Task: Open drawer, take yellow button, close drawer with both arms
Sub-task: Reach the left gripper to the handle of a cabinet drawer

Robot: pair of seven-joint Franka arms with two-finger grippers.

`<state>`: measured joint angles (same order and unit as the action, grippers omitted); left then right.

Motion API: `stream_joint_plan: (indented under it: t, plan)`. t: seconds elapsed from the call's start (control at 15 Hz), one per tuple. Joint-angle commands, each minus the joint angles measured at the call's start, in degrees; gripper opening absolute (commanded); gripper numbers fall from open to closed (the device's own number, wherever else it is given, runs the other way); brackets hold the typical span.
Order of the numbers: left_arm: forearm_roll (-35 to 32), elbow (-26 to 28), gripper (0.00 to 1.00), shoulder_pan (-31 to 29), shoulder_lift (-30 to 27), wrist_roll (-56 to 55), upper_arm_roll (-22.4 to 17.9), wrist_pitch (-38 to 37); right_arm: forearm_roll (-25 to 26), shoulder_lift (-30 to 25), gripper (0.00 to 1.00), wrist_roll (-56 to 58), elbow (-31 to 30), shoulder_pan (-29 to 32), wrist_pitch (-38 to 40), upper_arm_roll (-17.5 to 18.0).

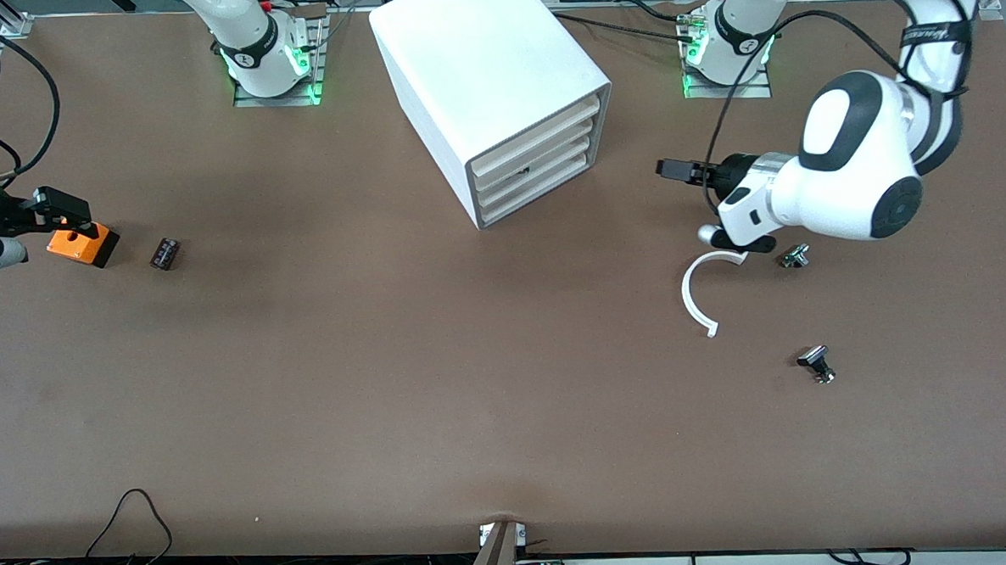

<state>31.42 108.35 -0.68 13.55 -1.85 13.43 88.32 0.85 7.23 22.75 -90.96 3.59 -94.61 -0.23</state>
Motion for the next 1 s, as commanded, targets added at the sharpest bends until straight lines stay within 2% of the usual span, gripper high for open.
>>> stream_joint_plan:
  t: [0.0, 0.2, 0.33, 0.67, 0.93]
  plan:
    - [7.4, 0.8, 1.00, 0.8, 1.8, 1.1, 0.8, -0.7, -2.4, 0.0, 1.00, 1.1, 0.7, -0.1, 1.9, 0.1]
    - [15.4, 2.7, 0.99, 3.2, 3.6, 3.2, 1.5, 0.1, -3.8, -0.5, 1.00, 0.6, 2.4, -0.8, 2.7, 1.5]
    - [19.3, 4.9, 0.99, 4.1, 4.1, 6.3, 1.8, 2.2, -5.2, -0.3, 1.00, 0.2, 3.0, -1.0, 7.5, 2.1]
    - [22.7, 8.6, 0.96, 5.8, 4.8, 12.4, 4.0, 5.9, -5.0, 1.0, 1.00, 1.3, 3.3, -2.7, 5.8, 2.8]
    - [24.7, 11.0, 0.94, 5.9, 4.7, 12.5, 5.4, 6.0, -9.3, 2.3, 1.00, 1.2, 3.2, -2.8, 2.3, 2.9]
